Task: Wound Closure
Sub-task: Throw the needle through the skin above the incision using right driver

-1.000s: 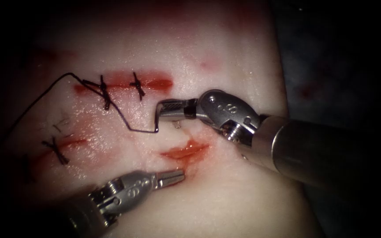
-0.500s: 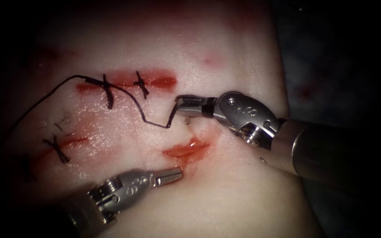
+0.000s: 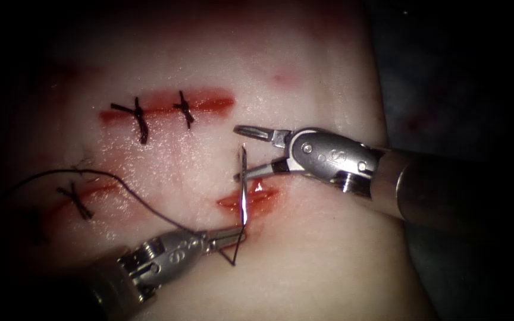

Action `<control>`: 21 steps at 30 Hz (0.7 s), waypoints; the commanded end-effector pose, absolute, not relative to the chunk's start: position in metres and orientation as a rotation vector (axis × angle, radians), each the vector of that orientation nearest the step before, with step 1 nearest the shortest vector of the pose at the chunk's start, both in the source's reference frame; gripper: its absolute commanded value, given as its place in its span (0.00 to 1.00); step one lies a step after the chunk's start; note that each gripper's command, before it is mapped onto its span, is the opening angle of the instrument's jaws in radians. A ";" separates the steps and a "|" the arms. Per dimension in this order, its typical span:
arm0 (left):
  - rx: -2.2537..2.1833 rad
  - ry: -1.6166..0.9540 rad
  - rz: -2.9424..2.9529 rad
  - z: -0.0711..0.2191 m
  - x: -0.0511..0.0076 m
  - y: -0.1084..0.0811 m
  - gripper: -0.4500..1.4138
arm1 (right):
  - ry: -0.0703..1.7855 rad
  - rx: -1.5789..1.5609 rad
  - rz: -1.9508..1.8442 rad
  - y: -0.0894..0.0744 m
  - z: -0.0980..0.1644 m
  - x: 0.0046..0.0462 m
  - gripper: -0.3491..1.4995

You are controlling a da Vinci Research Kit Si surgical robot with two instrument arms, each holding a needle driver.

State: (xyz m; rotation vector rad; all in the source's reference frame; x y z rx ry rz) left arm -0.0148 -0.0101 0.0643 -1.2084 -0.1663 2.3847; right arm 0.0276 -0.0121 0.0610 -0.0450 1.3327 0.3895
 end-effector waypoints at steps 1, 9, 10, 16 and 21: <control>-1.210 -0.167 2.385 0.065 -0.0153 -0.010 0.07 | 1.336 -0.070 0.356 -0.012 0.061 0.0285 0.84; -1.211 -0.168 2.385 0.065 -0.0153 -0.010 0.07 | 1.428 -0.338 -0.074 -0.012 0.057 0.0304 0.80; -1.211 -0.168 2.385 0.065 -0.0153 -0.010 0.07 | 1.434 -0.374 -0.102 -0.012 0.056 0.0305 0.78; -1.212 -0.169 2.385 0.065 -0.0152 -0.010 0.07 | 1.430 -0.501 -0.286 -0.014 0.055 0.0310 0.70; -1.212 -0.170 2.386 0.065 -0.0151 -0.010 0.07 | 1.398 -0.558 -0.402 -0.015 0.055 0.0312 0.66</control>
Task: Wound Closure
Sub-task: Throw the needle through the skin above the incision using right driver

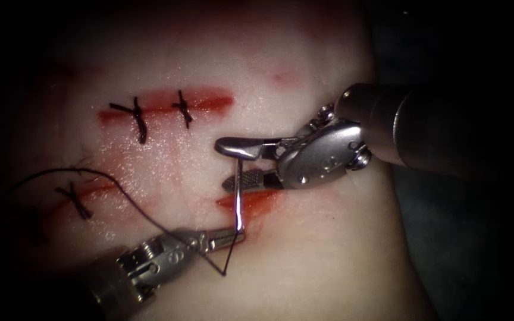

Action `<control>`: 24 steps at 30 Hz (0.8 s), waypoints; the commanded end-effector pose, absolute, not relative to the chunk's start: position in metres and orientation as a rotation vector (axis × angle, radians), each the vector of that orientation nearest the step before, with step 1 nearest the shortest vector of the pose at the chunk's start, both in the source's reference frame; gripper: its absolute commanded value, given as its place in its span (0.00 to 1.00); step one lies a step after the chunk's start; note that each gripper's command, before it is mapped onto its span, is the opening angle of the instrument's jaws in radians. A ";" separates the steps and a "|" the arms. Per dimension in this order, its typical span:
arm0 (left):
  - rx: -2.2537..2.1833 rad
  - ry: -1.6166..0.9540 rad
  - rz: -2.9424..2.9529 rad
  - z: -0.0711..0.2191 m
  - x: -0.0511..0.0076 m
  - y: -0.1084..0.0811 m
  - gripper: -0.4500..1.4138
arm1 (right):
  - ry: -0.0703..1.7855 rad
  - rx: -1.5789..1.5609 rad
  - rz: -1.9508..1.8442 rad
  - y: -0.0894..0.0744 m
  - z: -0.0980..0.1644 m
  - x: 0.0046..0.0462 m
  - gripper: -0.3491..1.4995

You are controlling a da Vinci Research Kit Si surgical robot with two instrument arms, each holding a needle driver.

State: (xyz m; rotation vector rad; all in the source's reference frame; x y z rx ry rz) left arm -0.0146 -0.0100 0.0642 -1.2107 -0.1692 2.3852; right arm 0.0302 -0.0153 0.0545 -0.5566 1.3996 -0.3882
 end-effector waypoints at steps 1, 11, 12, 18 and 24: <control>-1.212 -0.170 2.386 0.065 -0.0151 -0.010 0.07 | 1.392 -0.555 -0.421 -0.015 0.055 0.0312 0.64; -1.213 -0.170 2.385 0.065 -0.0151 -0.010 0.07 | 1.392 -0.570 -0.447 -0.016 0.054 0.0312 0.62; -1.213 -0.171 2.385 0.065 -0.0151 -0.010 0.07 | 1.392 -0.567 -0.449 -0.016 0.054 0.0313 0.61; -1.212 -0.171 2.385 0.065 -0.0151 -0.010 0.07 | 1.355 -0.548 -0.512 -0.016 0.054 0.0313 0.00; -1.212 -0.172 2.384 0.065 -0.0151 -0.010 0.07 | 1.315 -0.502 -0.442 -0.014 0.055 0.0310 0.00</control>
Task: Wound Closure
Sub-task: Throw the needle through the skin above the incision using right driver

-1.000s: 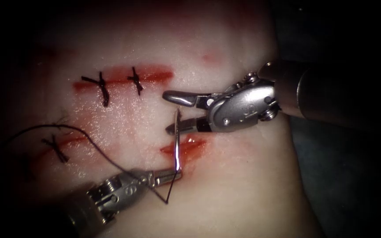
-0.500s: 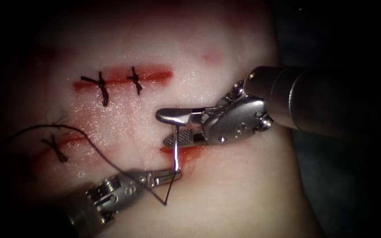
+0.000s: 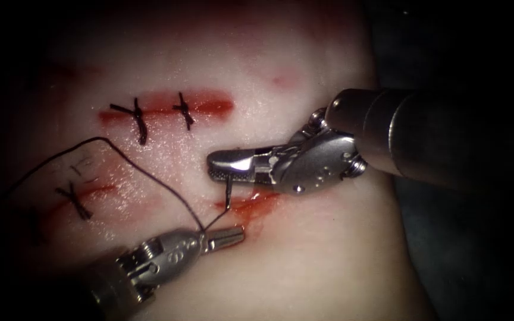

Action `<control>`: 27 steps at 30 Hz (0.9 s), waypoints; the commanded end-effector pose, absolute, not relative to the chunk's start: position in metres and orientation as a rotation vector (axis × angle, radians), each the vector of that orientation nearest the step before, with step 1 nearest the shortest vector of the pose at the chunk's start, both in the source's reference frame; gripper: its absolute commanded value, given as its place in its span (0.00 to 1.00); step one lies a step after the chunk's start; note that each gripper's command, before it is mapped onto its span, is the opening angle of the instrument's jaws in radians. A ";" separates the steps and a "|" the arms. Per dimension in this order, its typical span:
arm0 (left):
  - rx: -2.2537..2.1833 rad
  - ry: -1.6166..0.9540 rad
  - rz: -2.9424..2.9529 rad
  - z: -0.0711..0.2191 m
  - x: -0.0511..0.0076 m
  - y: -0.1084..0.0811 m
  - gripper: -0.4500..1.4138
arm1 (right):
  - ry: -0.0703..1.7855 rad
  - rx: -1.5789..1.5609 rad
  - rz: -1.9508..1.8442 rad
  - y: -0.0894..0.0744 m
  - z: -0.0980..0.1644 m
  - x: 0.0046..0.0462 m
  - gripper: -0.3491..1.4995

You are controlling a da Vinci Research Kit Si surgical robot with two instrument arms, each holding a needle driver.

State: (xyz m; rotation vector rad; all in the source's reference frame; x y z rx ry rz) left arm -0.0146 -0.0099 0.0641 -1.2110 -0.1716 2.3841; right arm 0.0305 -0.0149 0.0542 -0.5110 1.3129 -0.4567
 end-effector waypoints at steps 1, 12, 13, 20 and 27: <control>-1.212 -0.172 2.384 0.065 -0.0151 -0.010 0.07 | 1.318 -0.486 -0.422 -0.014 0.055 0.0309 0.00; -1.212 -0.173 2.385 0.065 -0.0151 -0.010 0.07 | 1.332 -0.174 0.041 -0.013 0.056 0.0307 0.00; -1.213 -0.173 2.385 0.065 -0.0150 -0.010 0.07 | 1.336 -0.098 0.137 -0.012 0.057 0.0308 0.00; -1.214 -0.174 2.385 0.065 -0.0150 -0.010 0.07 | 1.344 0.037 0.265 -0.012 0.057 0.0312 0.00; -1.215 -0.172 2.393 0.065 -0.0144 -0.010 0.07 | 1.289 0.227 0.412 -0.013 0.057 0.0310 0.00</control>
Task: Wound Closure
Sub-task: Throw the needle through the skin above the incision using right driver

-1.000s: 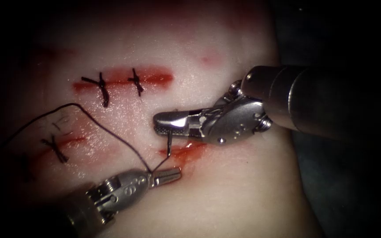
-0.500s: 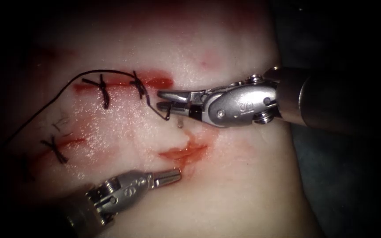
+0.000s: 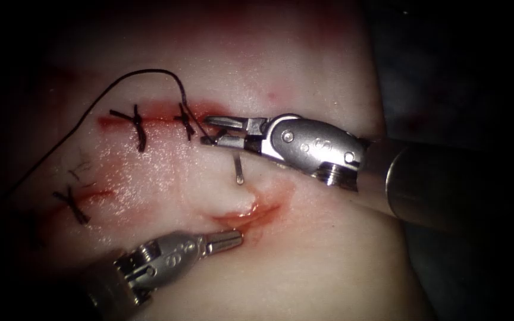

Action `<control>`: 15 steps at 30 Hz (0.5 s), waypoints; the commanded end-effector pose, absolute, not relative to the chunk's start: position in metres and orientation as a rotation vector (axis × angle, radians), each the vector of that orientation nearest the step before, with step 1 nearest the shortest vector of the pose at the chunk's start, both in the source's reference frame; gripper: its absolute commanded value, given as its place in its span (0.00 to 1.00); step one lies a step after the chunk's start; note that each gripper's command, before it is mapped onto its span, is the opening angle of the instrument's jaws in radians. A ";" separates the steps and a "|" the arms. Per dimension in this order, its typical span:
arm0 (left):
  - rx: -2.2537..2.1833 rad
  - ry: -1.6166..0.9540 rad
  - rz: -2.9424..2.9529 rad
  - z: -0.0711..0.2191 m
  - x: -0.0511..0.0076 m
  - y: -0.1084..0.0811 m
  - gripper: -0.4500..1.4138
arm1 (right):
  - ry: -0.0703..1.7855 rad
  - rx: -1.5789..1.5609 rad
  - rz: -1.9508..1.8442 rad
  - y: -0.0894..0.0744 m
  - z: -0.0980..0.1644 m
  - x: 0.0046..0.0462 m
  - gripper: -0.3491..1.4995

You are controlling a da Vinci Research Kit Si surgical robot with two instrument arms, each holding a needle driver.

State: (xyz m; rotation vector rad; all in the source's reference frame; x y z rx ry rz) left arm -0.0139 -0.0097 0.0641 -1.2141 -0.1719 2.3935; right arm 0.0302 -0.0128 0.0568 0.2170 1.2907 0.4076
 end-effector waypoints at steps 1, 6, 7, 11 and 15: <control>-1.215 -0.172 2.393 0.065 -0.0143 -0.010 0.07 | 1.279 0.244 0.426 -0.013 0.058 0.0310 0.00; -1.212 -0.171 2.393 0.065 -0.0143 -0.010 0.07 | 1.244 0.293 0.461 -0.014 0.058 0.0308 0.00; -1.212 -0.171 2.393 0.065 -0.0143 -0.009 0.07 | 1.226 0.316 0.474 -0.015 0.058 0.0307 0.00; -1.212 -0.172 2.393 0.065 -0.0143 -0.009 0.07 | 1.210 0.415 0.572 -0.015 0.059 0.0305 0.00; -1.212 -0.172 2.393 0.065 -0.0143 -0.009 0.07 | 1.226 0.463 0.584 -0.015 0.059 0.0305 0.00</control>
